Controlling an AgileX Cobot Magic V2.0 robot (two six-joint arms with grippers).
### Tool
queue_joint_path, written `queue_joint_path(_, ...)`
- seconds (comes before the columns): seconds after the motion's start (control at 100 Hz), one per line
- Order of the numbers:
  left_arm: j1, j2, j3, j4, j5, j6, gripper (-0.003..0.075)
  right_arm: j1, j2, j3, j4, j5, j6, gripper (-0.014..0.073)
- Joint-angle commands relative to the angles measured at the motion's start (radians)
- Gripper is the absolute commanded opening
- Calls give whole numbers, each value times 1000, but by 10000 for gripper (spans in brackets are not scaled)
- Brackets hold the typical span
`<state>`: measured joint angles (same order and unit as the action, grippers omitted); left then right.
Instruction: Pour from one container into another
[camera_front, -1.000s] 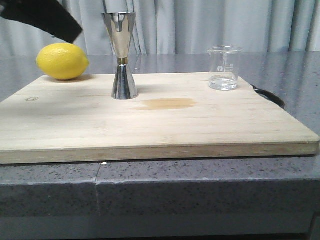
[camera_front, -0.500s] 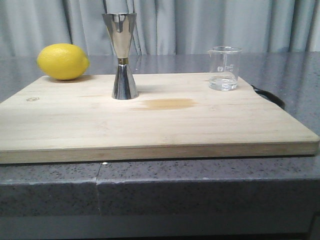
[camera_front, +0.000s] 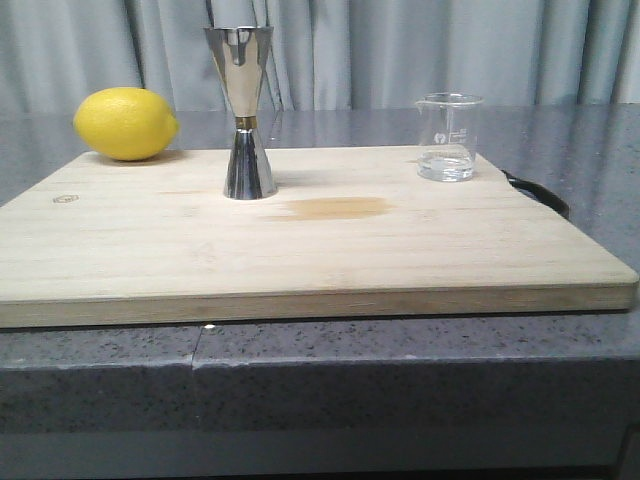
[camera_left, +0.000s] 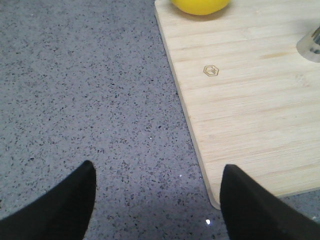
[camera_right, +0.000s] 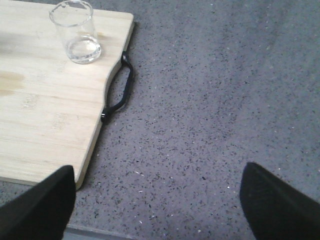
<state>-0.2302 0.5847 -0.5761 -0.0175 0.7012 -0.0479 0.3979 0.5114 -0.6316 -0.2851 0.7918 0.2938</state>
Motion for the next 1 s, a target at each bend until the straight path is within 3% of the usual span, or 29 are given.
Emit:
queue_joint_path(0.0, 2, -4, -14, -9, -95, -16, 479, -5, -24, -13, -42, -76, -1, 603)
queue_joint_path(0.1, 2, -4, -14, -9, -100, -16, 456, -5, -33, -13, -46, -68, -1, 599)
queue_joint_path(0.16, 2, -4, -14, -9, -103, -16, 405, -5, -33, -13, -55, -66, -1, 560)
queue_joint_path(0.36, 2, -4, -14, -9, -106, -16, 166, -5, -33, -13, -57, -67, -1, 137)
queue_joint_path(0.51, 2, -4, -14, -9, -111, -16, 24, -5, -33, -13, -57, -69, -1, -67)
queue_joint_path(0.57, 2, -4, -14, -9, -111, -16, -20, -5, -33, -13, -57, -69, -1, -75)
queue_joint_path(0.99, 2, -4, -14, -9, -112, -16, -19, -5, -33, -13, -36, -71, 1, -75)
